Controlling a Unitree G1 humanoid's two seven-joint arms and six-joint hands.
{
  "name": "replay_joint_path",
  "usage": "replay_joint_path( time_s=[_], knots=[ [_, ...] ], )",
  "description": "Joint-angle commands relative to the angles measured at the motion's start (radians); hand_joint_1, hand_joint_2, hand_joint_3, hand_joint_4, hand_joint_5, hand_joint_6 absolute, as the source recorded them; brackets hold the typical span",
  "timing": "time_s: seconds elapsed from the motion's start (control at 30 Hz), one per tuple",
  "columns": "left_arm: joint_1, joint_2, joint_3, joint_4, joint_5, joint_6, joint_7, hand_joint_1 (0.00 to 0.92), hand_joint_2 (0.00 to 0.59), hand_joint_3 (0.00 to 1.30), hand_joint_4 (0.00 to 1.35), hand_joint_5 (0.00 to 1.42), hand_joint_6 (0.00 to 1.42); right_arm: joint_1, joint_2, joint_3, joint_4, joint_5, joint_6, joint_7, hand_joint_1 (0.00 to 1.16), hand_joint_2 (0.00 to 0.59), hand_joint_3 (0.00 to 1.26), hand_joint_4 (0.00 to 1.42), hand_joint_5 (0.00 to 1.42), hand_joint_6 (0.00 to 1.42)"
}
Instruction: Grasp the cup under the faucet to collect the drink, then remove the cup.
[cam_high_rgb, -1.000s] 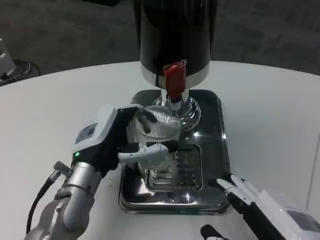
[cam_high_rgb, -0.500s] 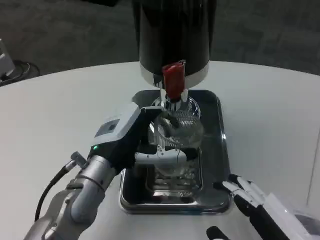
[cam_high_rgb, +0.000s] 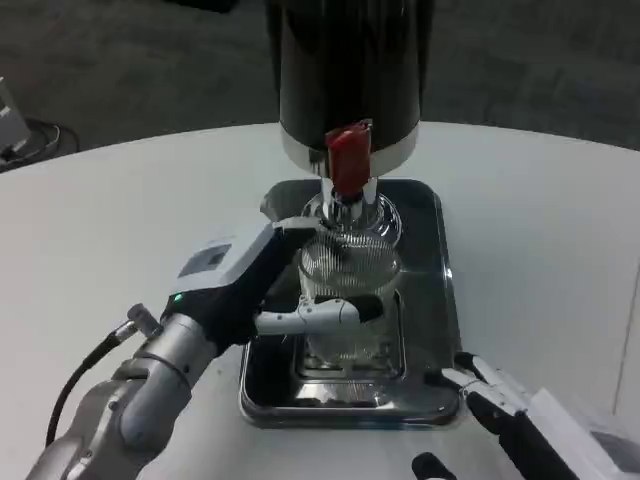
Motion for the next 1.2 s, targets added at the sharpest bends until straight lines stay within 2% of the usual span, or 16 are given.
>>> replay_joint_path(
  time_s=[0.03,0.2,0.37,0.57,0.9,1.07,1.2],
  knots=[
    [0.024,0.012,0.012,-0.034,-0.009,0.002,0.014,0.09,0.052,0.29,0.04,0.13,0.35,0.002,0.002,0.003,-0.009,0.007,-0.01,-0.012,0.33,0.423,0.16,0.03,0.04,0.13],
    [0.031,0.015,0.024,-0.056,-0.015,0.0,0.014,0.058,0.039,0.17,0.0,0.06,0.29,-0.003,0.007,0.009,-0.005,0.009,-0.007,-0.013,0.33,0.425,0.18,0.03,0.05,0.13],
    [0.026,0.019,0.022,-0.053,-0.024,-0.001,-0.01,0.04,0.028,0.15,0.0,0.06,0.26,-0.005,0.005,0.002,-0.002,0.014,-0.009,-0.021,0.34,0.436,0.19,0.03,0.06,0.13],
    [0.07,0.034,0.054,-0.12,-0.074,-0.022,-0.013,0.032,0.017,0.13,0.0,0.05,0.26,-0.002,0.003,0.003,-0.002,0.023,-0.014,-0.029,0.35,0.437,0.19,0.03,0.06,0.13],
    [0.228,0.089,0.185,-0.36,-0.194,0.009,-0.071,0.005,0.012,0.14,0.01,0.09,0.28,-0.025,-0.007,0.007,0.016,0.032,-0.011,-0.024,0.35,0.437,0.2,0.04,0.07,0.14],
    [0.267,0.104,0.264,-0.484,-0.362,0.024,-0.171,0.0,0.03,0.18,0.06,0.14,0.29,-0.04,-0.01,0.016,0.026,0.029,-0.011,-0.021,0.35,0.437,0.2,0.04,0.07,0.15],
    [0.23,0.111,0.281,-0.523,-0.496,0.066,-0.296,0.0,0.046,0.18,0.1,0.17,0.35,-0.046,-0.008,0.026,0.031,0.024,-0.01,-0.022,0.35,0.437,0.2,0.05,0.07,0.15]
  ],
)
